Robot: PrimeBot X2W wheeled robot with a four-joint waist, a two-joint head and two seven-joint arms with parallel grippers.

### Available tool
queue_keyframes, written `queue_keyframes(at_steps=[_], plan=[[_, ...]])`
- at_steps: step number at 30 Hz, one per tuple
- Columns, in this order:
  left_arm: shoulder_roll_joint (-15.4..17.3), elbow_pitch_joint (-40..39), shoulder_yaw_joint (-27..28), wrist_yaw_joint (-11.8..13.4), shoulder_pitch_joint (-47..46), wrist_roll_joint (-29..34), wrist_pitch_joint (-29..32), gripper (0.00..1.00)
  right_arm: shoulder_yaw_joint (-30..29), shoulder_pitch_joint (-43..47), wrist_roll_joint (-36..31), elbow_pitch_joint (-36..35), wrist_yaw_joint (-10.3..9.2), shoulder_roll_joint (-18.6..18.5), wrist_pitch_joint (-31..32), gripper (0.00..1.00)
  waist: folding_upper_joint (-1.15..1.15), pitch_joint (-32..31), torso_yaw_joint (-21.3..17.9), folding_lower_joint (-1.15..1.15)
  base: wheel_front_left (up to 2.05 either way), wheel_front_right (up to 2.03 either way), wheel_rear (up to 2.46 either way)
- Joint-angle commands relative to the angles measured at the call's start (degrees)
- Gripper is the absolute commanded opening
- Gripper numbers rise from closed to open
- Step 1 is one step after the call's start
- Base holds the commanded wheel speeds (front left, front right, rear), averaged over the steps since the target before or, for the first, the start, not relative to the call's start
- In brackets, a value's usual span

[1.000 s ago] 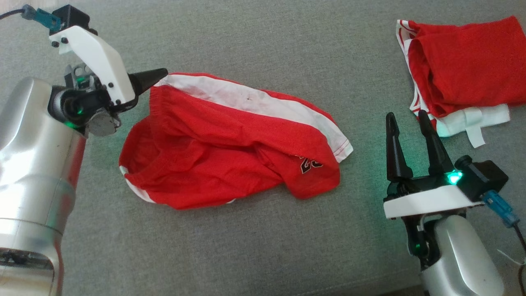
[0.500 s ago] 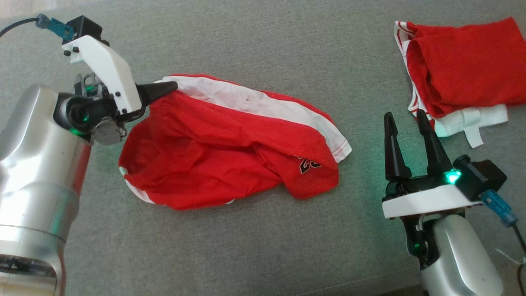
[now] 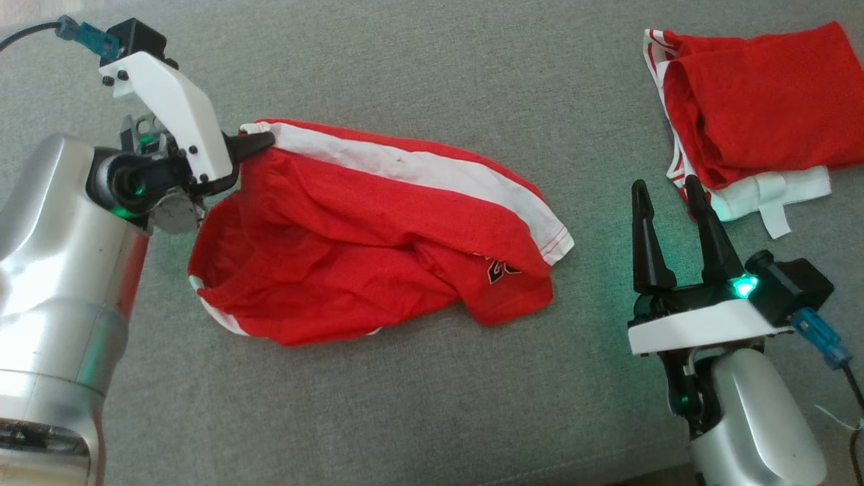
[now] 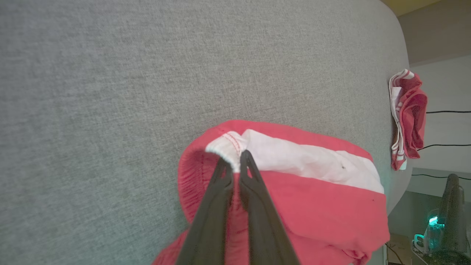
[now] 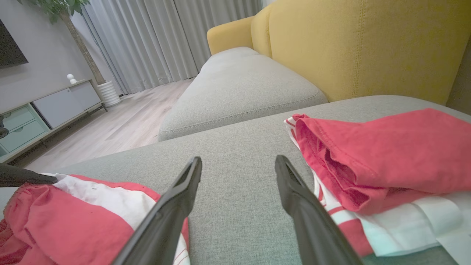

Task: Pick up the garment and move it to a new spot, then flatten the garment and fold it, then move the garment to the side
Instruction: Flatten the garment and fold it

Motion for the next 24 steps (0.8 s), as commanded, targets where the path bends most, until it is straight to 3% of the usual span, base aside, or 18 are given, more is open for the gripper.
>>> queue_keyframes(at_steps=[1,12,24], plan=[[2.9,-1.9,1.7,-0.2,-2.4,0.1,-0.1,0.00,1.3,-1.2,-0.2,-1.4,0.39,-0.1,-0.6,1.00,0.00,-0.1,0.0,0.00,0.00,0.00,0.00],[3.1,-2.7,1.0,-0.9,-1.8,-0.5,-0.4,0.00,4.8,0.5,-5.0,3.5,0.39,-0.1,-0.6,1.00,0.00,-1.4,0.3,0.00,0.00,0.00,0.00],[2.9,-4.2,0.0,-1.2,-1.2,-1.5,-0.2,0.00,10.1,-5.0,-10.6,17.3,0.39,-0.3,-0.6,1.00,0.00,-1.4,0.9,0.00,0.00,0.00,0.00]])
